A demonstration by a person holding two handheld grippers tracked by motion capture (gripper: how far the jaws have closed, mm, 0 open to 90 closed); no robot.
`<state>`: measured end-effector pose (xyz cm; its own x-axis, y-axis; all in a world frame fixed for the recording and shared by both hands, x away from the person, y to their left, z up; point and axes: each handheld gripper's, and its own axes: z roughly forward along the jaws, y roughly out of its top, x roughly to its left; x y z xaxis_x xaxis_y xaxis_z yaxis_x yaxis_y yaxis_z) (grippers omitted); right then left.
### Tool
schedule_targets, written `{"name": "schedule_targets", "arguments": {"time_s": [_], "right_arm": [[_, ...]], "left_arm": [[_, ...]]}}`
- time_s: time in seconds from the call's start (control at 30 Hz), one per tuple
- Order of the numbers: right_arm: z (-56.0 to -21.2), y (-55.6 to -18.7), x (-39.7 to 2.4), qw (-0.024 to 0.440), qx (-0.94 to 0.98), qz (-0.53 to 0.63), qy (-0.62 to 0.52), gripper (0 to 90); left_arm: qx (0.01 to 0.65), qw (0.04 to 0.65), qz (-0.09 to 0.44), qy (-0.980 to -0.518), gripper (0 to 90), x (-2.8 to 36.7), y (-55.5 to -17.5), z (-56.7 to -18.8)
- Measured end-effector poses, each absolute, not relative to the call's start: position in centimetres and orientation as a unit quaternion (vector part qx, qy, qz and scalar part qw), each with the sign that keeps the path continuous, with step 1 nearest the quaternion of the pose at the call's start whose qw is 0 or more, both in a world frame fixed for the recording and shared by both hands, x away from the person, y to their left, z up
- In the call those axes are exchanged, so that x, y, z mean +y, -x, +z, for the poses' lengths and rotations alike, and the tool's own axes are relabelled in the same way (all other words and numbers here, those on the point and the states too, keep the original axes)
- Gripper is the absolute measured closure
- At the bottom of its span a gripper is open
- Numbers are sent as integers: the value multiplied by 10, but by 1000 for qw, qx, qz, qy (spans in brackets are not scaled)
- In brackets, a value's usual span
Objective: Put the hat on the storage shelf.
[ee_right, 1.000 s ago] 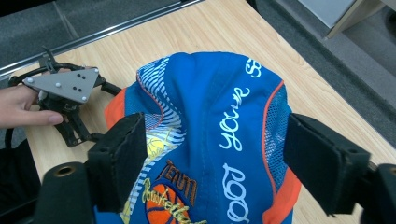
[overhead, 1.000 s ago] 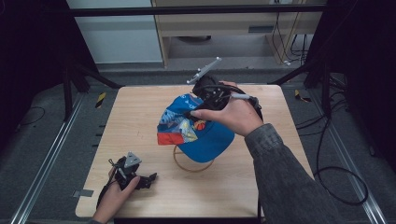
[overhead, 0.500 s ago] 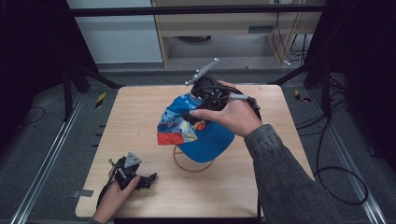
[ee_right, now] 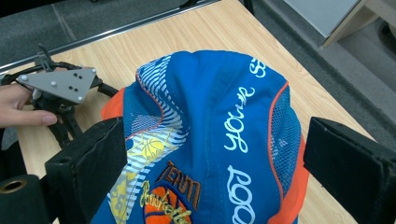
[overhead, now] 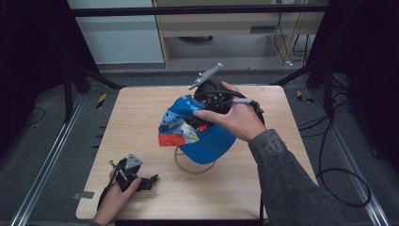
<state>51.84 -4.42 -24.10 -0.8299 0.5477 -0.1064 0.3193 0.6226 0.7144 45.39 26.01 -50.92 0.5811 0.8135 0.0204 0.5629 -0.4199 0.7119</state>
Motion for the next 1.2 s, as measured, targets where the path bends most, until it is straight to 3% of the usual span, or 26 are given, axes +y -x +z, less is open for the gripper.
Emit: {"name": "schedule_targets", "arguments": {"time_s": [1.2], "right_arm": [[-243,-501,-83,169,868,387,-262,54]], "left_arm": [[419,339,185,-822,0,260,-454,-509]]}}
